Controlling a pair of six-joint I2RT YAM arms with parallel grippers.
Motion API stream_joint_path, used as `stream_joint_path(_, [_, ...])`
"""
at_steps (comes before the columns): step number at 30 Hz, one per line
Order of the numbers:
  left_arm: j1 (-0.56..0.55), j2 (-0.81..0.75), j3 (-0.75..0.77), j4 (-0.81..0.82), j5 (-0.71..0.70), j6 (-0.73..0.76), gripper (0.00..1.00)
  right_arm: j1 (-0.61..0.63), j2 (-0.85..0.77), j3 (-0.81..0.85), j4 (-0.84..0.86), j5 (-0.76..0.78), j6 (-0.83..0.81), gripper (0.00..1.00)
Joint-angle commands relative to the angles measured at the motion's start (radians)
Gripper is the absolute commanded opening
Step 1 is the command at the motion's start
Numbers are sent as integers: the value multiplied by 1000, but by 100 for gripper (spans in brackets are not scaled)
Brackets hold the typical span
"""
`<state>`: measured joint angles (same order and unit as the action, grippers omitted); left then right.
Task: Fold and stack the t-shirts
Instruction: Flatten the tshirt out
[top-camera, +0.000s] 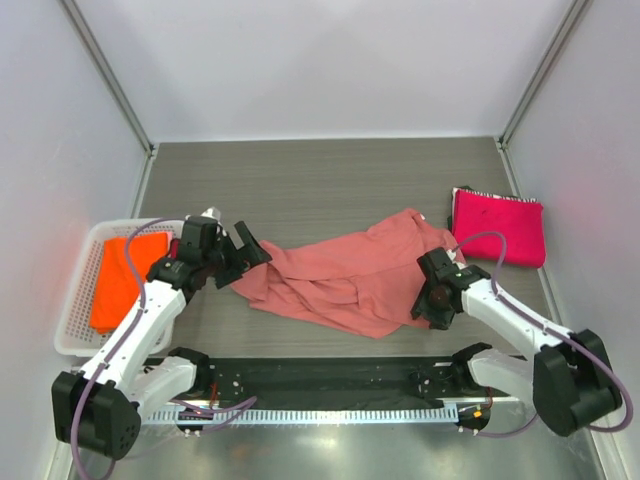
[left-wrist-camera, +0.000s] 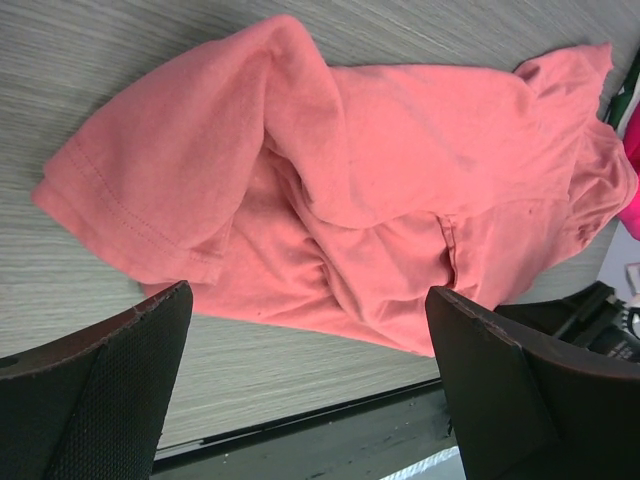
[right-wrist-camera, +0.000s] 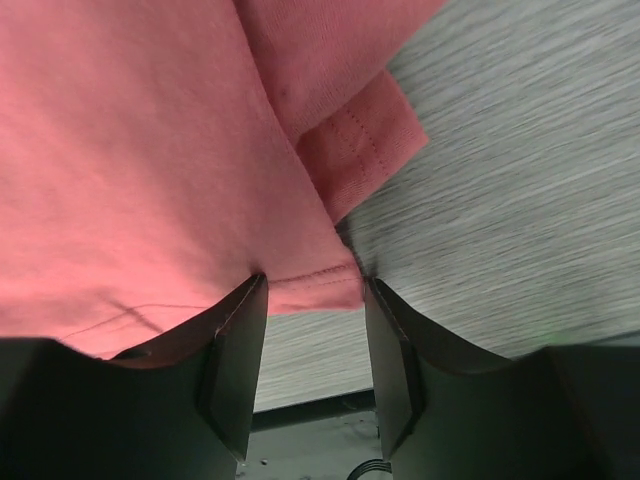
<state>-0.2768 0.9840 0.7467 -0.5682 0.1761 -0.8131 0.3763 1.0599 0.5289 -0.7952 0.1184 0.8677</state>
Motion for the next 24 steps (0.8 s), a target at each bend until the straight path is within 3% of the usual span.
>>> stream_joint_path(1, [-2, -10, 3, 65, 11, -6, 99, 33, 61, 25, 17, 33, 25, 50])
stream_joint_path(4, [-1, -13, 3, 73, 8, 9, 100, 49, 98, -10, 60, 40, 53, 43])
stream_joint_path(6, [-2, -13, 2, 74, 8, 9, 100, 49, 114, -12, 73, 44, 62, 18])
stream_joint_path(8, [-2, -7, 2, 74, 19, 15, 100, 49, 100, 23, 54, 47, 62, 2])
stream_joint_path(12, [-2, 12, -6, 65, 40, 26, 99, 50, 34, 153, -8, 118, 42, 1])
stream_joint_path(19, [-5, 10, -47, 60, 51, 19, 97, 42, 58, 599, -21, 243, -97, 1])
stream_joint_path(23, [-44, 2, -49, 33, 23, 15, 92, -43, 78, 778, 22, 267, -140, 1])
stream_joint_path(24, [-51, 2, -50, 30, 16, 15, 91, -113, 68, 793, 37, 256, -144, 1])
